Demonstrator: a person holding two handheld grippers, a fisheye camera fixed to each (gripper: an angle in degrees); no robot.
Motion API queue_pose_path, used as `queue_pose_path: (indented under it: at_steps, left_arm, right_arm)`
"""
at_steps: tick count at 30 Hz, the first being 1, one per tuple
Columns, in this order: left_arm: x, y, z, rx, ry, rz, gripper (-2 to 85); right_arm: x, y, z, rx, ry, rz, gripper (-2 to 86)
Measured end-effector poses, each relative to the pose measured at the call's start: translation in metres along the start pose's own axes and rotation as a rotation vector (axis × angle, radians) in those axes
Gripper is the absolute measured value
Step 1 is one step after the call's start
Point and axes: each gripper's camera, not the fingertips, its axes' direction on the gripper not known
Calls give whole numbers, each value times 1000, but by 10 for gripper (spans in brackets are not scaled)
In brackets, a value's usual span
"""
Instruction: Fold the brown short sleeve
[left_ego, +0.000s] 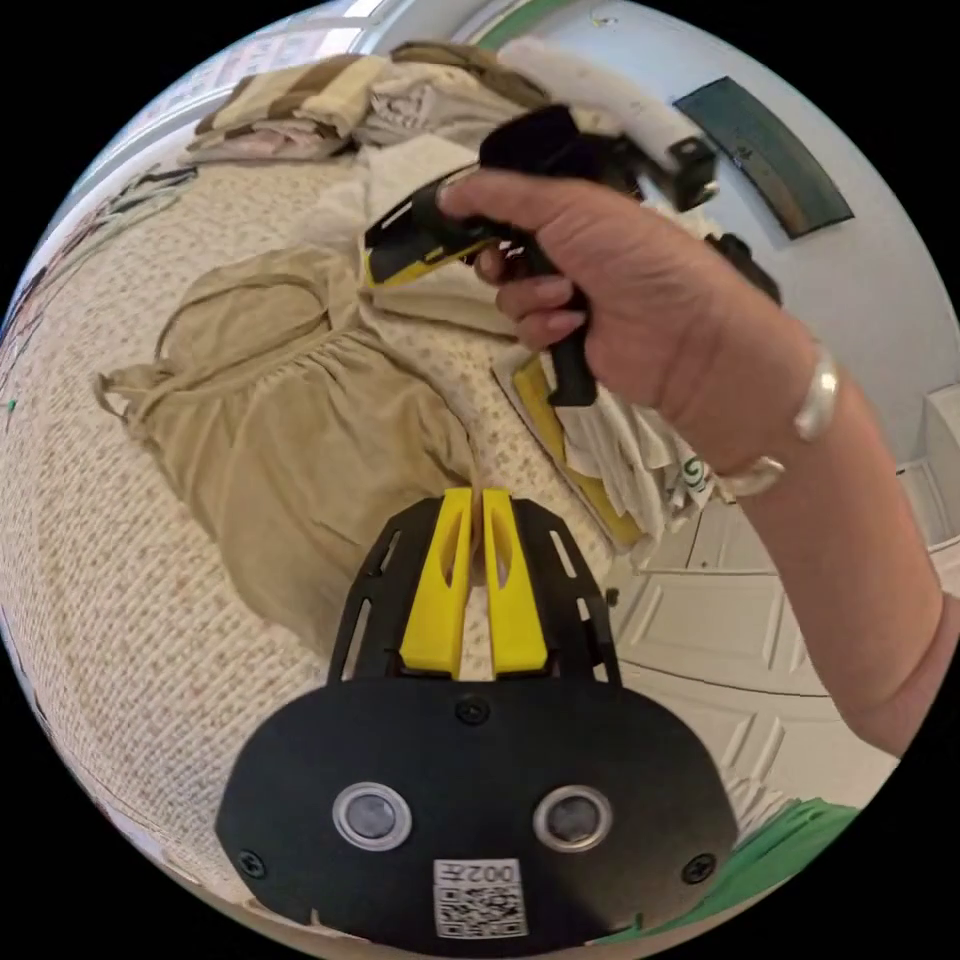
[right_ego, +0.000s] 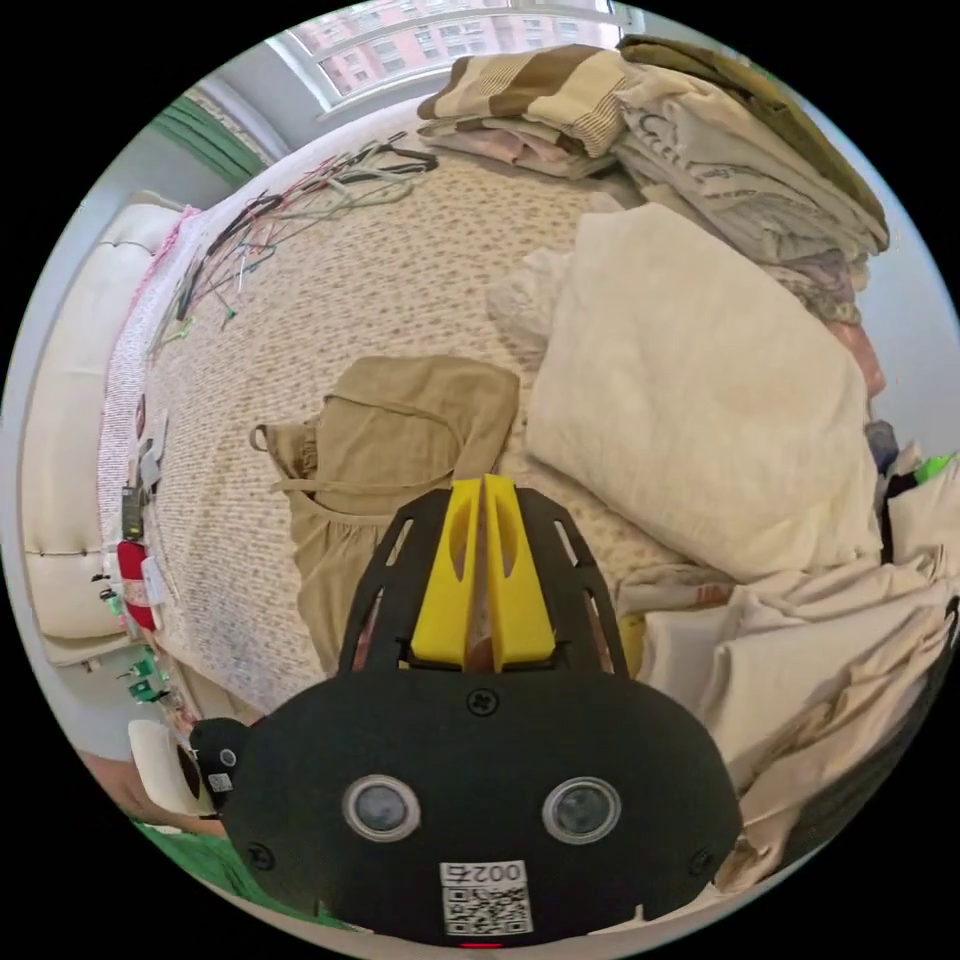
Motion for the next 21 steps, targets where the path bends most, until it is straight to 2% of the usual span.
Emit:
queue_pose_path:
  at_steps: [2,4,7,12,14,17,21]
  left_arm:
    - [1,-1,3,-9,21,-5,-16]
    - [5,2,-6,19,39,10,-16]
    - [11,13,-25,57,47,23,-16]
    - [9,37,-45,49,105,-16,-12]
    - [13,44,-55,49,135,2,-10]
    - [11,57,-78,73,107,25,-9]
    - [-48,64,-108,117,44,-101,-6]
  right_arm:
    - [-5,16,-1,53,-17,-41,-6]
    - [-15,39,6,84,-187,-172,-8]
    - [-14,57,41,-40,-433,-289,-9]
    - [5,74,107,-133,-319,-220,-9]
    - [13,80,120,-127,-353,-193,-9]
    - [20,94,110,-80,-355,-172,-8]
    - [28,139,68,33,-260,-150,-1]
